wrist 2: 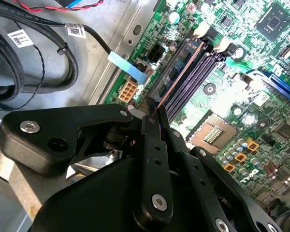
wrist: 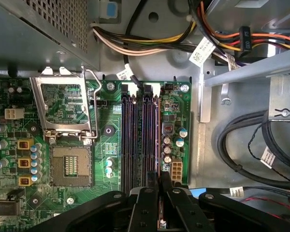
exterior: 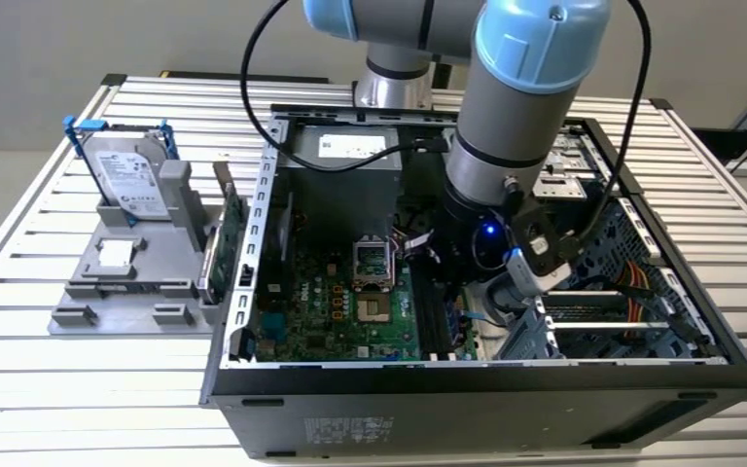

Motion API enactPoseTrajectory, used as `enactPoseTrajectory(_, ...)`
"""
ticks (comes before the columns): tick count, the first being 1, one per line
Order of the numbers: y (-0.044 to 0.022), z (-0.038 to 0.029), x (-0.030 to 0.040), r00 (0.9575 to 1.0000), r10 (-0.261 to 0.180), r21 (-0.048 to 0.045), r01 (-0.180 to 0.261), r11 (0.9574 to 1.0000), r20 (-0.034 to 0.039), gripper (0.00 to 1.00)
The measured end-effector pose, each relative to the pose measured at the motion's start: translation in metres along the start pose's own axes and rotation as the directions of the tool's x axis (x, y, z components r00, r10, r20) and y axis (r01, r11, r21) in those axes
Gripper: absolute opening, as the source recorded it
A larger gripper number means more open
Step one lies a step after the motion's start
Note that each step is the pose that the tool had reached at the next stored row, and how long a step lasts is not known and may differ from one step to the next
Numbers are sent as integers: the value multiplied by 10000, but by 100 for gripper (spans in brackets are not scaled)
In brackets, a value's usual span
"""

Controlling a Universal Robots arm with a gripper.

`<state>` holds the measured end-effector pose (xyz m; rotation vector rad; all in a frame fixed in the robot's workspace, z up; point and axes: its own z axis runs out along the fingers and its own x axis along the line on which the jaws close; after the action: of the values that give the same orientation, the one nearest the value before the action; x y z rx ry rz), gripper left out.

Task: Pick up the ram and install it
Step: 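Insert the ram into the slot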

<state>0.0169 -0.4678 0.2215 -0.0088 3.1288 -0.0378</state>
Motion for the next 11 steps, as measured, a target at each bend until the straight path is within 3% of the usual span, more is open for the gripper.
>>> enactPoseTrajectory(11,11,30,10,10000,-1,-1,1,10000,0,0)
